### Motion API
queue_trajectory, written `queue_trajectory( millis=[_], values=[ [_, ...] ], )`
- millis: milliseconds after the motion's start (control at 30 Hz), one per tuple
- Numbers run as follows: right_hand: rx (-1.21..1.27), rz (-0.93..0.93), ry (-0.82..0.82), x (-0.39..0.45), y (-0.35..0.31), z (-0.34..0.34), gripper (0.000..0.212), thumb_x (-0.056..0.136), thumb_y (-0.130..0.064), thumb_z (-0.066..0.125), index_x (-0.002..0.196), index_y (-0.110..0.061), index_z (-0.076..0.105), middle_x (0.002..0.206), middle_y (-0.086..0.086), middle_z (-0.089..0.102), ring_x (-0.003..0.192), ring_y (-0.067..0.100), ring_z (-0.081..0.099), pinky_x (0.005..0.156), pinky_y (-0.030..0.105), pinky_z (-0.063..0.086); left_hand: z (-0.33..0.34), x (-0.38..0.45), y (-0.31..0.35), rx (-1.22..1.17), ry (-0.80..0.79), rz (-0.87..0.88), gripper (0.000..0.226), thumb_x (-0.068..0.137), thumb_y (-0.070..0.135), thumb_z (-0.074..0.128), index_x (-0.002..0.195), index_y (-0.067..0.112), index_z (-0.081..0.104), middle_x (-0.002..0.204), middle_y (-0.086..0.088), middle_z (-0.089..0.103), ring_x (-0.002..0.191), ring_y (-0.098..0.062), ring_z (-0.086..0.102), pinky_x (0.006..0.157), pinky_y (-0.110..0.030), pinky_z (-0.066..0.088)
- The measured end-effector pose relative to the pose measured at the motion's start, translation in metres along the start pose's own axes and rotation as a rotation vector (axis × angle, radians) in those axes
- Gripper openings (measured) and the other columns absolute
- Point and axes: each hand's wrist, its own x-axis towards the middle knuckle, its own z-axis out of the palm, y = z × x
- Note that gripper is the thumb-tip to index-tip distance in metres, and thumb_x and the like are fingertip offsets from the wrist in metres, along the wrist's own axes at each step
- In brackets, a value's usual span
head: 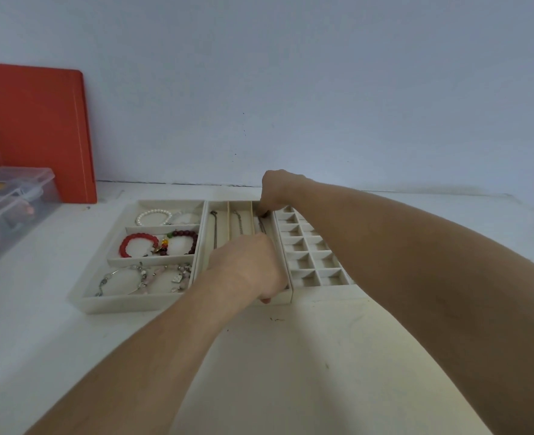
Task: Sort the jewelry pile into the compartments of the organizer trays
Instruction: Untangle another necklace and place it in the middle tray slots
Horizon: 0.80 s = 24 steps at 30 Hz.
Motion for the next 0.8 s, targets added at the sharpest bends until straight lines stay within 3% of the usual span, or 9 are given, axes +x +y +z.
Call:
queue_trajectory(
  millis=[133,400,800],
  values=[
    [0.003,0.020,0.016,-0.003,-0.003,0.002,0.027,0.081,-0.028,0.073,0.083,-0.017,0.049,0.079,-0.002,0.055,0.063,0.016,0.051,0.054,0.028,0.036,0.000,0.000,0.000,0.006,0.004,0.006,0.016,0.075,0.007,0.065,0.063,0.016,0.060,0.075,-0.001,0.071,0.076,-0.020,0.068,0.078,-0.036,0.059],
    [0.063,0.068,0.056,-0.007,-0.006,0.006,0.017,0.077,-0.016,0.061,0.074,-0.018,0.044,0.073,-0.002,0.051,0.058,0.017,0.045,0.055,0.024,0.033,0.001,0.003,-0.001,0.010,0.000,0.010,0.015,0.075,0.007,0.065,0.066,0.016,0.058,0.077,-0.002,0.071,0.078,-0.021,0.069,0.078,-0.037,0.059],
    [0.095,0.079,0.083,-0.015,-0.006,0.002,0.022,0.077,-0.014,0.064,0.072,-0.017,0.043,0.070,-0.003,0.048,0.059,0.018,0.046,0.054,0.024,0.032,0.002,0.008,-0.004,-0.009,-0.017,0.000,0.016,0.077,0.008,0.062,0.063,0.016,0.060,0.069,0.001,0.069,0.073,-0.019,0.067,0.078,-0.036,0.059]
  ],
)
